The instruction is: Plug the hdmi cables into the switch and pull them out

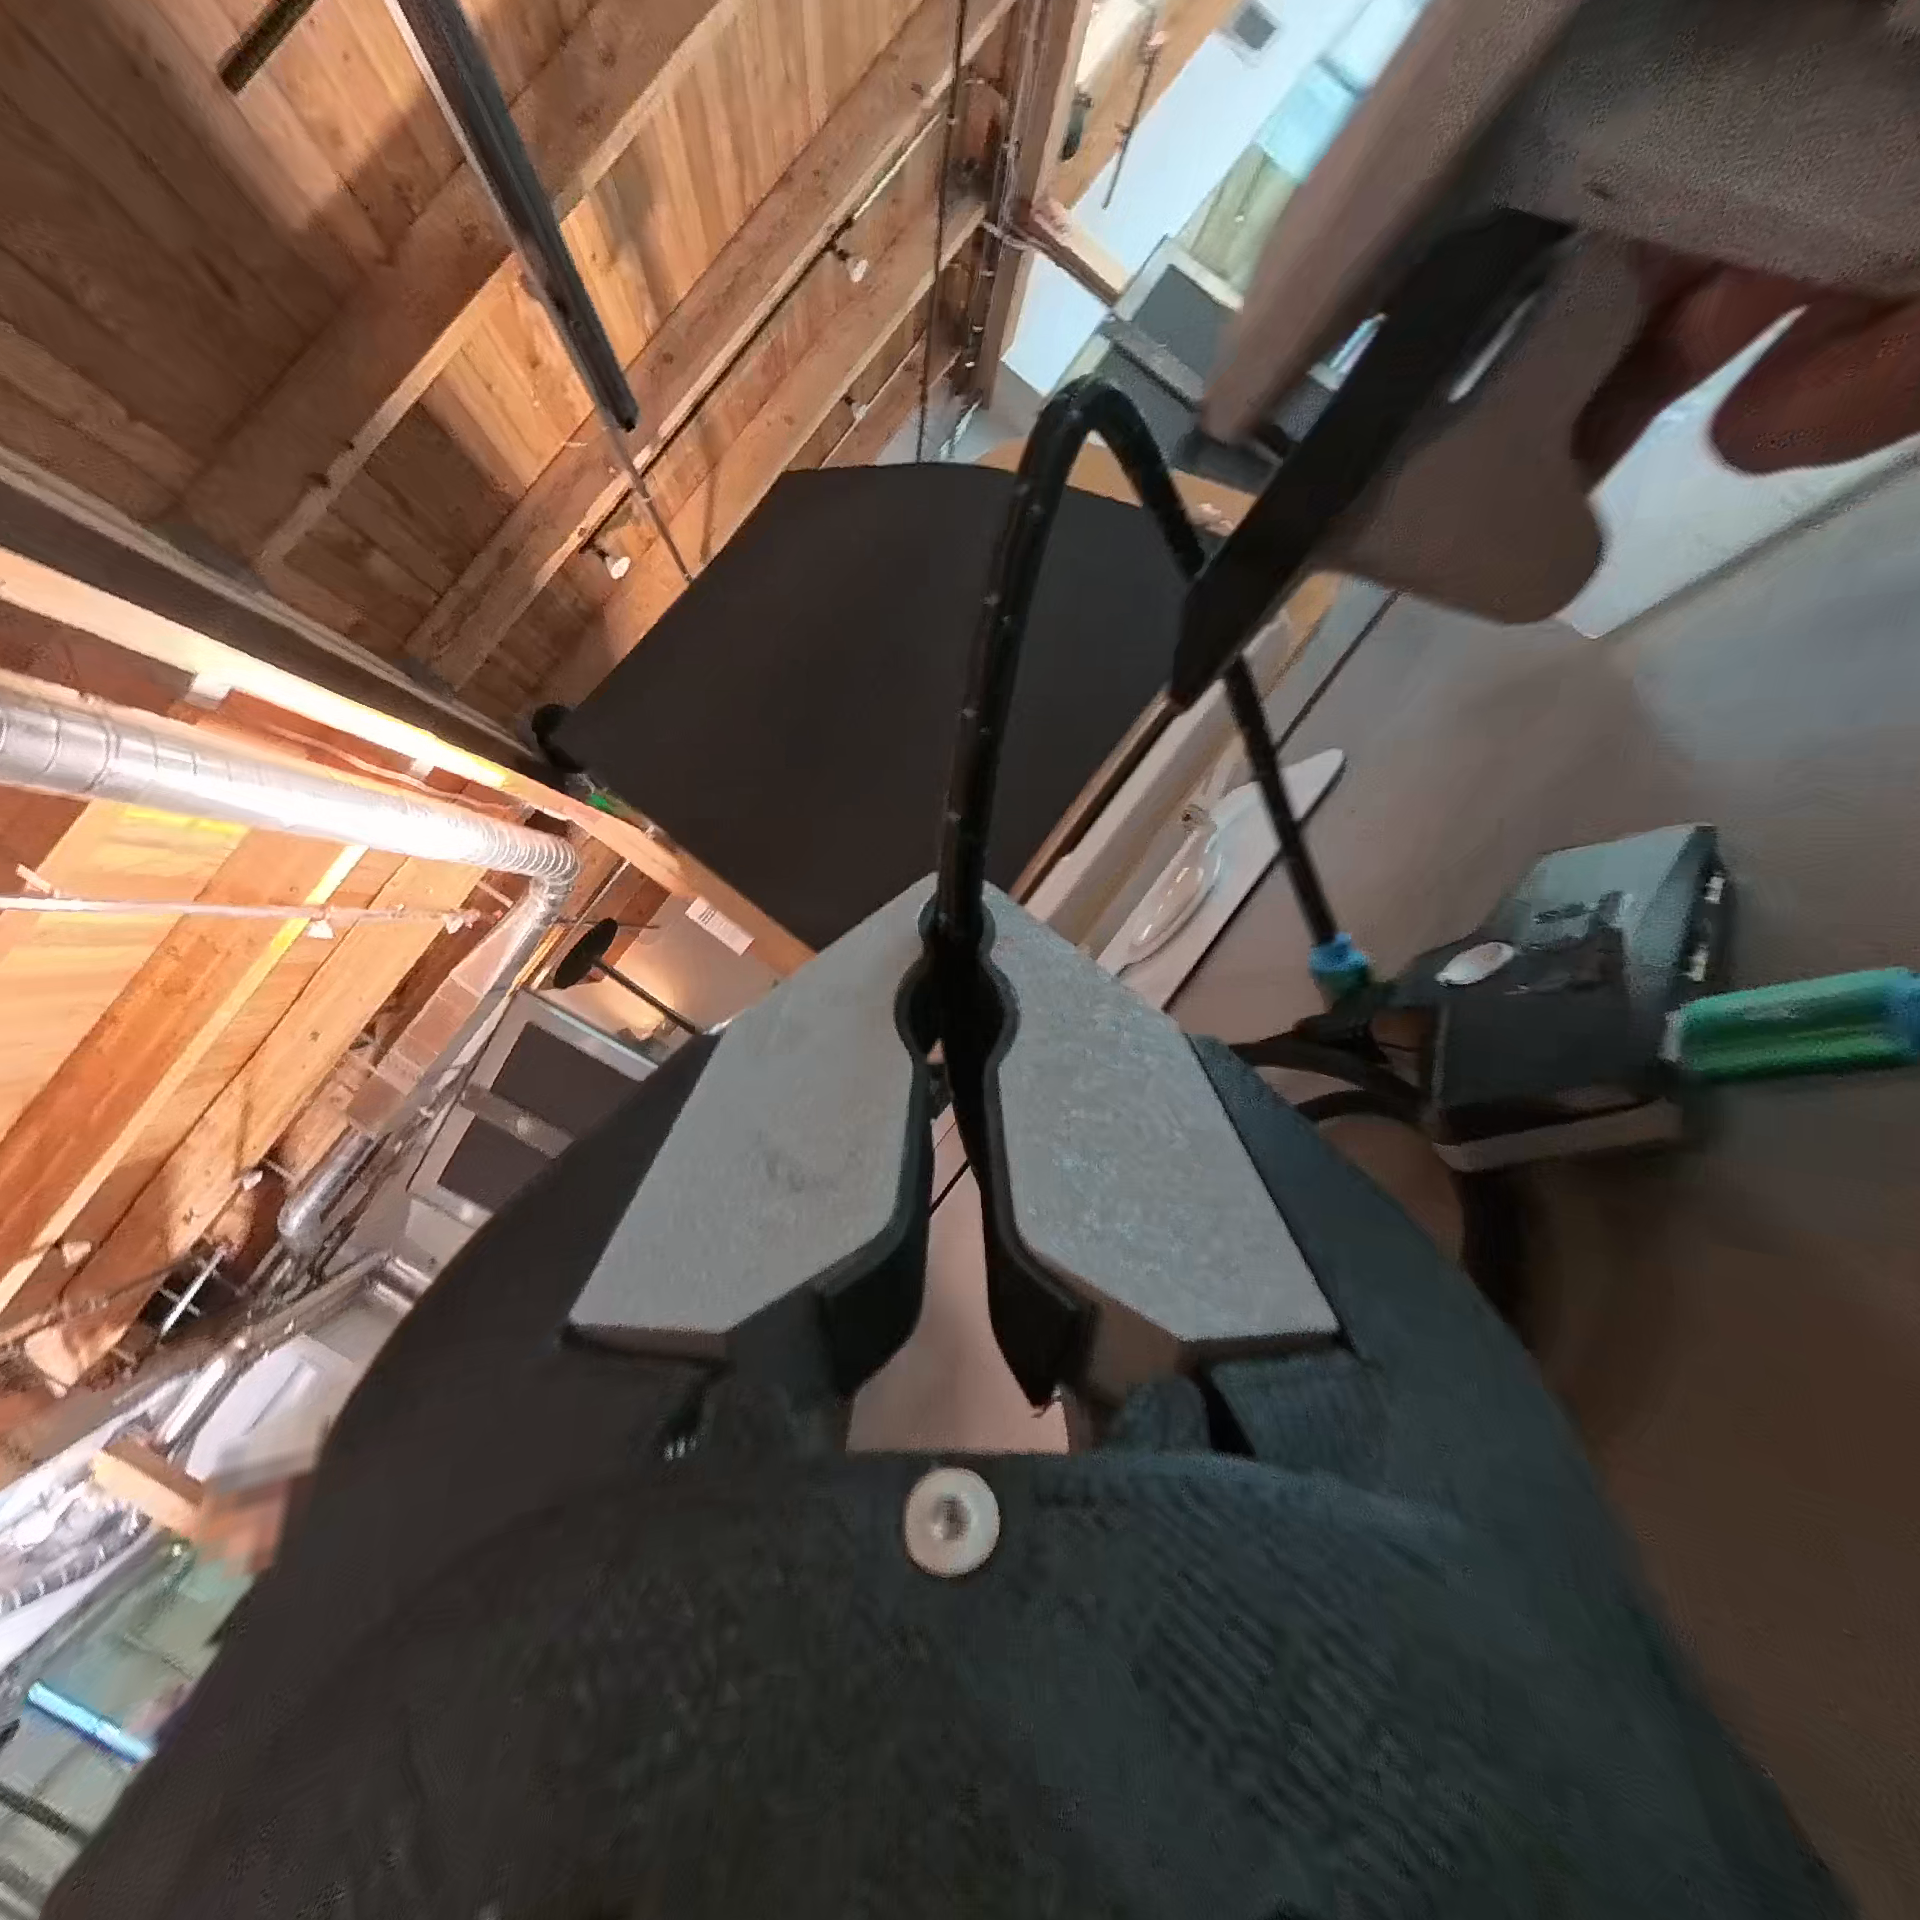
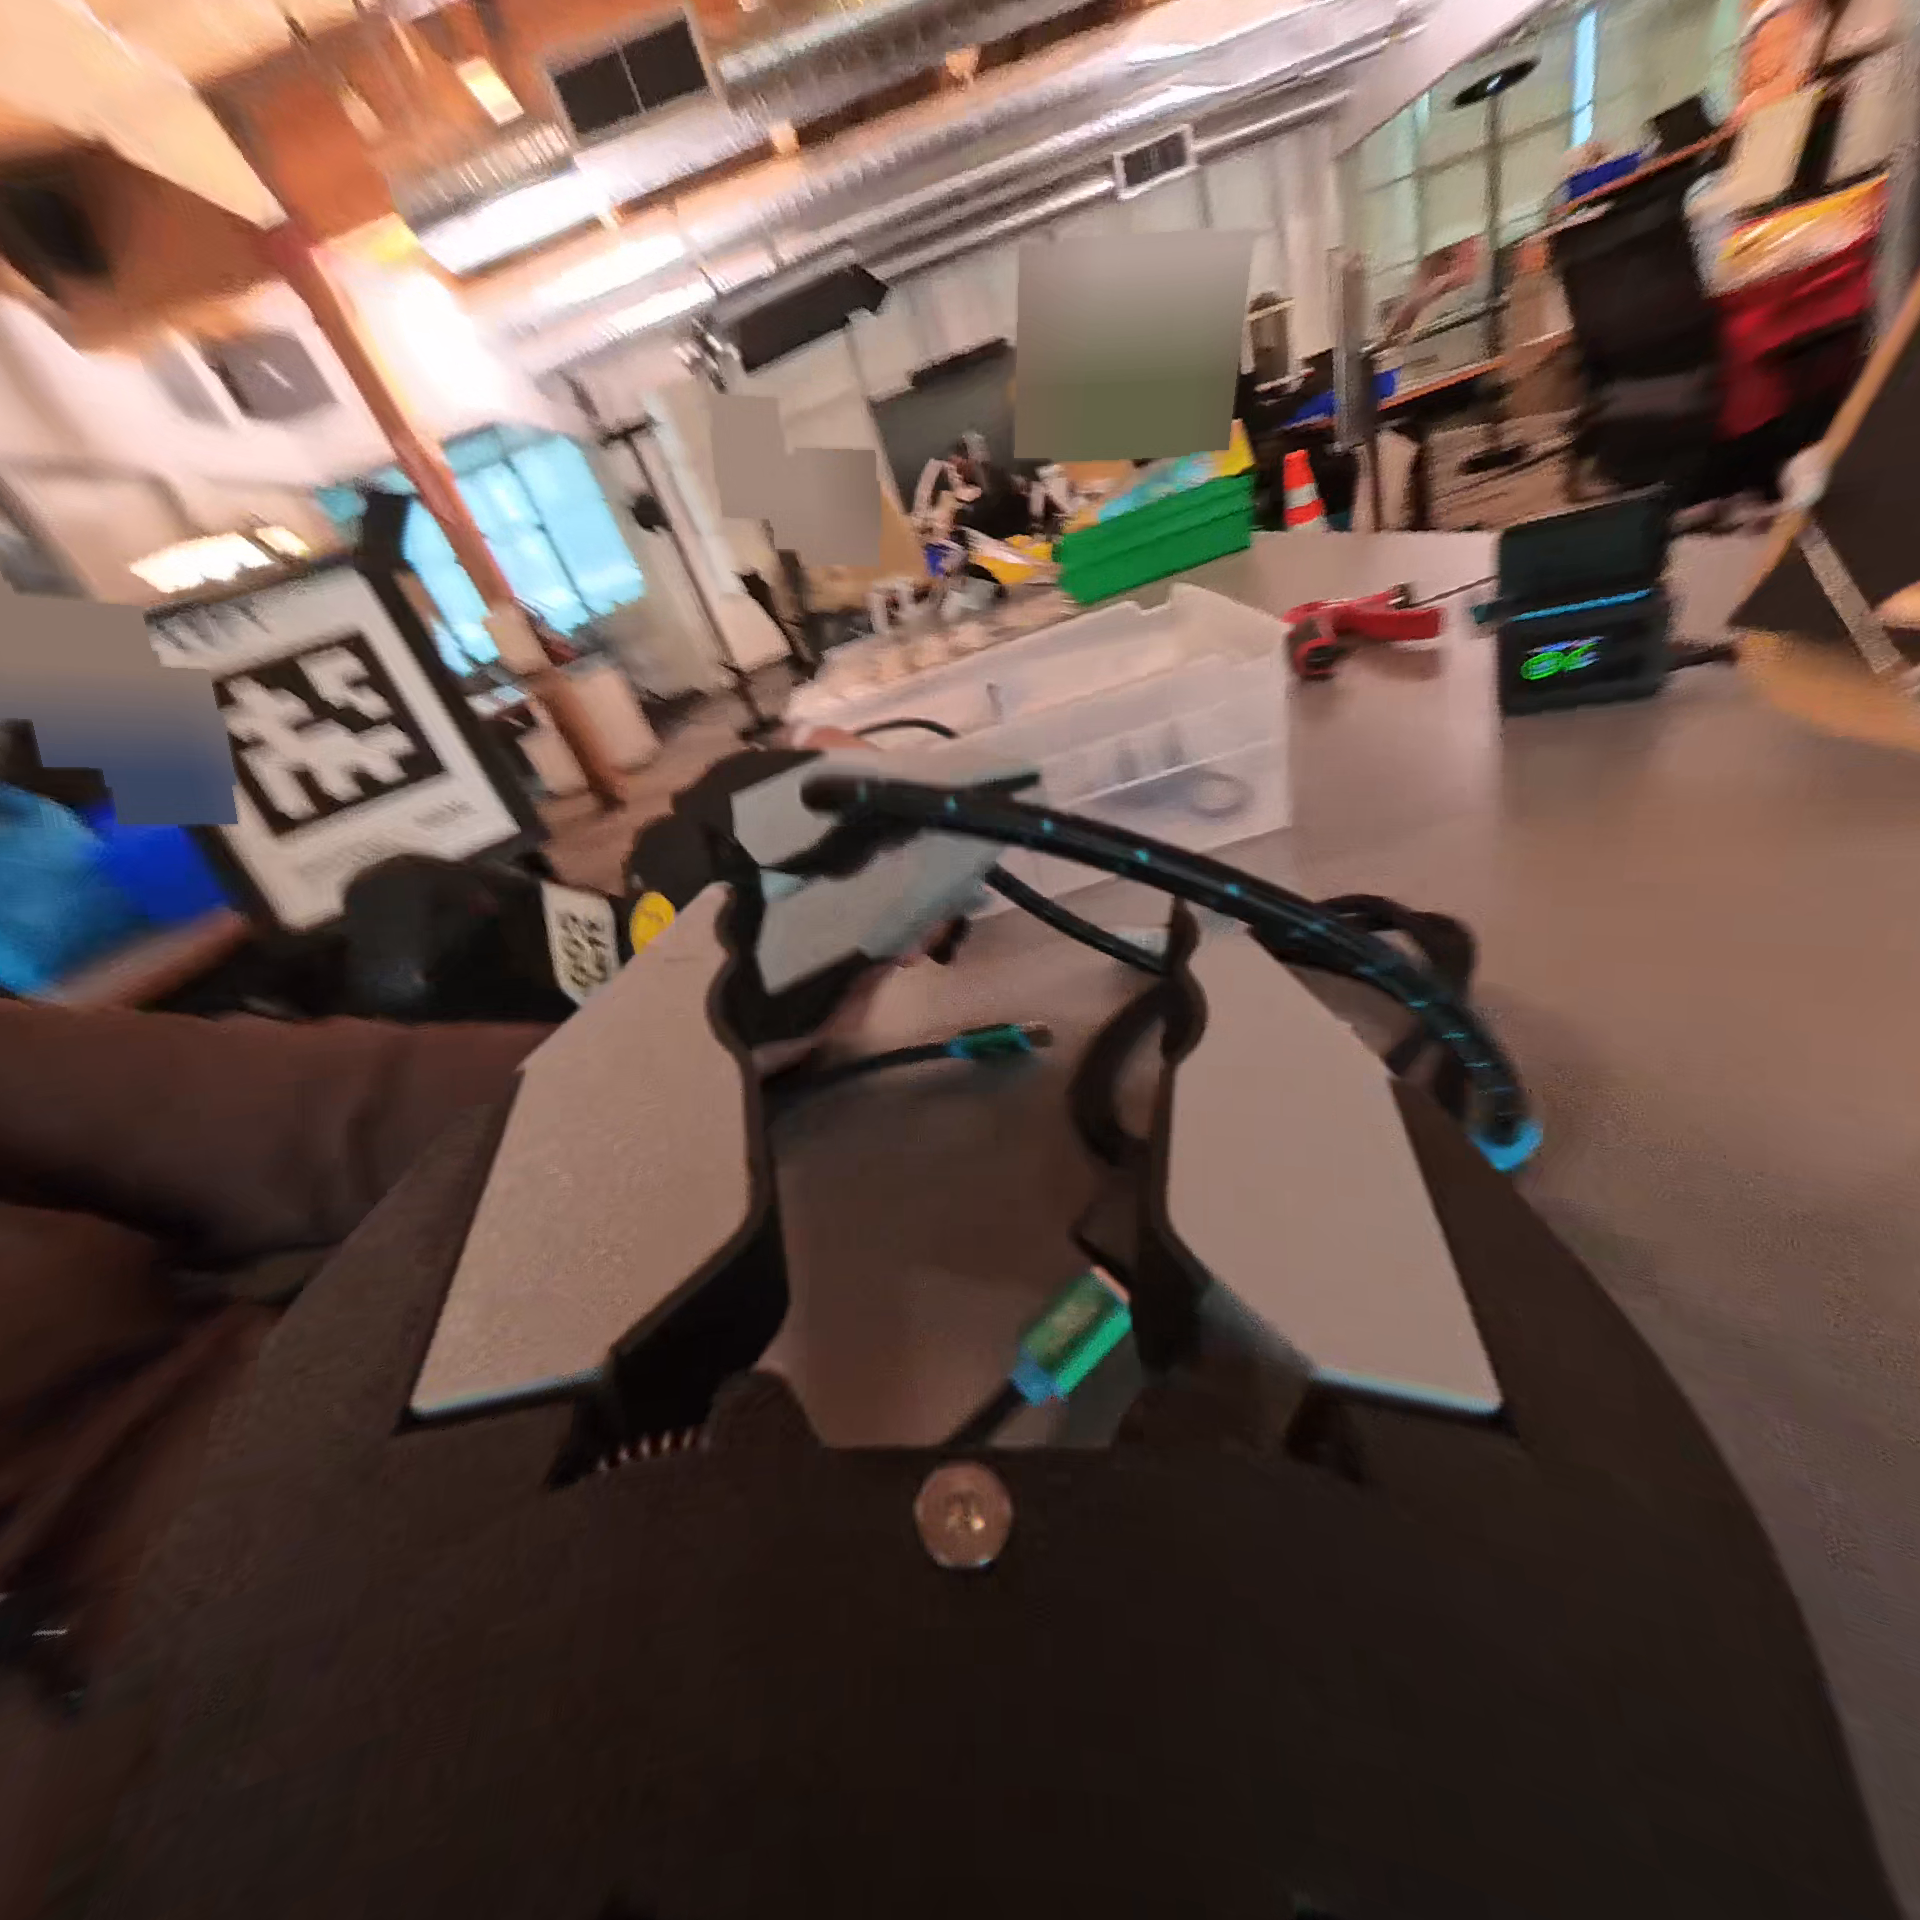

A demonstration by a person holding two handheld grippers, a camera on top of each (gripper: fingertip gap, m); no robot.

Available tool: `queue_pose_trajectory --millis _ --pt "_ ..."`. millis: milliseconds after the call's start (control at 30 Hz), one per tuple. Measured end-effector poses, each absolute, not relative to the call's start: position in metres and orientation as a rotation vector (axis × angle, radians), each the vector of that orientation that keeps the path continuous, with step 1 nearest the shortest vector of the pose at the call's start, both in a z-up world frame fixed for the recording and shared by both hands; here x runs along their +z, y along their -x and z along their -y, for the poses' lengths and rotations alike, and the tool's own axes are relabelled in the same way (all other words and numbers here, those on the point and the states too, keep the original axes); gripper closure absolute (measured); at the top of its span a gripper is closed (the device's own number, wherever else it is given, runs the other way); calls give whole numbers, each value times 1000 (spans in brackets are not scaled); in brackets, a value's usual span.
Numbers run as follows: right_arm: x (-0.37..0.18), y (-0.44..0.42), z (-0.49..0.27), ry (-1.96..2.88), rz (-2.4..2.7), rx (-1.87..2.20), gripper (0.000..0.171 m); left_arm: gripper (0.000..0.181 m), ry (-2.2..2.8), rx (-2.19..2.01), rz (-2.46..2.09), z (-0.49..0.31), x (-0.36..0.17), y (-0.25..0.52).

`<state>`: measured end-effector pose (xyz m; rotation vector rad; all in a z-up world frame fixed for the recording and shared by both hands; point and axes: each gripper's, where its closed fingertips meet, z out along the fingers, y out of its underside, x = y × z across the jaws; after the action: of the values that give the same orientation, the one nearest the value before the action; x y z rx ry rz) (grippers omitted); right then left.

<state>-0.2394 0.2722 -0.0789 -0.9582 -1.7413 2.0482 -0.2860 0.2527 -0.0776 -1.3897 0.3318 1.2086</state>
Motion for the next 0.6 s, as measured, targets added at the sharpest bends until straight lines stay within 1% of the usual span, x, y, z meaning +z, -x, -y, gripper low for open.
queue_pose_trajectory --millis 33,67,100,133,167,300,333,433,533,600 --pt "-78 240 -270 998 1734 2132 83 181 1403 1208 -368 -257 -82 282" --pt "-77 240 -269 1039 1724 2211 77 181 1425 1202 -417 -262 -90 277" --pt "-74 239 -267 1058 1710 2297 76 181 1445 1203 -474 -267 -98 272" --pt "-70 237 -267 1068 1688 2383 78 181 1455 1212 -531 -272 -105 267" --pt "-67 236 -268 1084 1667 2459 85 181 1461 1228 -584 -275 -111 262" --pt "-61 232 -277 1117 1599 2687 137 177 1448 1338 -737 -283 -125 252" --pt "-62 231 -278 1111 1611 2702 158 176 1435 1362 -763 -284 -127 250" --pt "-69 233 -279 1124 1670 2585 158 174 1441 1392 -794 -286 -133 249" --pt "-74 234 -279 1102 1739 2395 158 176 1469 1356 -729 -285 -132 256" --pt "-77 235 -281 1072 1774 2259 157 171 1522 1300 -697 -284 -137 260"
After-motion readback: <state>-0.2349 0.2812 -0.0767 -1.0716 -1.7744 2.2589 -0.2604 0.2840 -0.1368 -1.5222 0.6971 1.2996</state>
